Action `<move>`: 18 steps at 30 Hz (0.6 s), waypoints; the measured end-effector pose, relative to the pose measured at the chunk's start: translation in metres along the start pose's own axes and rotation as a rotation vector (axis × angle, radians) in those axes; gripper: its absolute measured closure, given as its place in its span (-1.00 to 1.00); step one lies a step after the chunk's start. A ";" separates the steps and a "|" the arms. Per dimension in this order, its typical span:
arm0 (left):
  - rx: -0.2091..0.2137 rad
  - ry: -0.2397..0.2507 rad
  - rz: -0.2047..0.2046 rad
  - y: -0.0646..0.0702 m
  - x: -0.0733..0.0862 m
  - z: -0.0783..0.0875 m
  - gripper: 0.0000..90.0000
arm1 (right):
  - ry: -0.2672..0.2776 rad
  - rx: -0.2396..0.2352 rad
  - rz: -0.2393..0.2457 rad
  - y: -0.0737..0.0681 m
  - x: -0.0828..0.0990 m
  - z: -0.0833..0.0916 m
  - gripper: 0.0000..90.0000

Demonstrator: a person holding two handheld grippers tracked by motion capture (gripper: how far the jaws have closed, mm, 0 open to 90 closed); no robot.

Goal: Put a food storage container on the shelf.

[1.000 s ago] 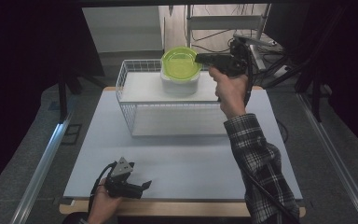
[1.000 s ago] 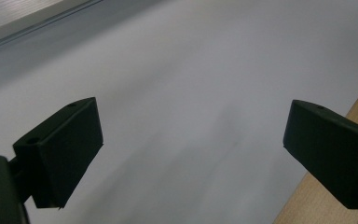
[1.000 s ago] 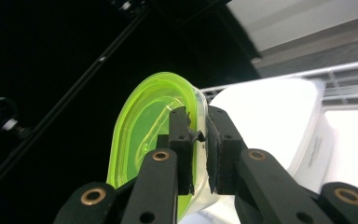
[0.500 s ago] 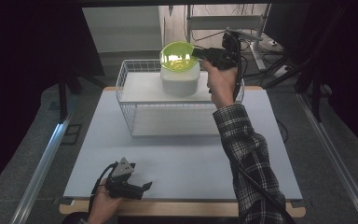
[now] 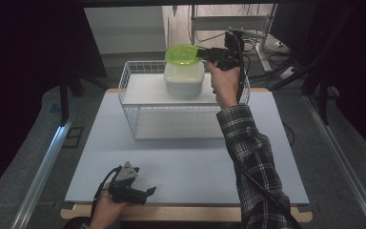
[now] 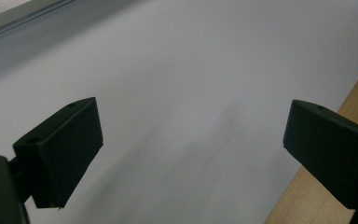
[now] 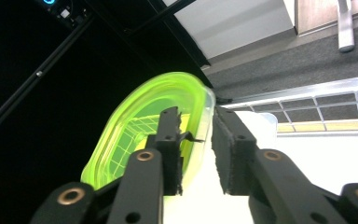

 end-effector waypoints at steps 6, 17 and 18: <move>-0.002 0.000 -0.001 0.000 0.000 0.000 -0.90 | -0.004 -0.016 -0.003 -0.001 0.001 0.000 0.38; -0.004 -0.002 -0.005 0.000 0.000 0.000 -0.90 | 0.007 -0.076 0.144 -0.004 0.007 0.007 -0.53; -0.005 -0.003 -0.005 0.001 0.000 0.000 -0.90 | 0.009 -0.080 0.157 -0.004 0.008 0.008 -0.57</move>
Point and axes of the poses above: each handheld gripper's, and its own axes: z roughly backward along the jaws, x roughly out of its underside, y roughly to its right, the point moved 8 cm from there along -z, roughly forward along the jaws, and after that the axes turned 7 degrees about x, right-handed, at the moved point
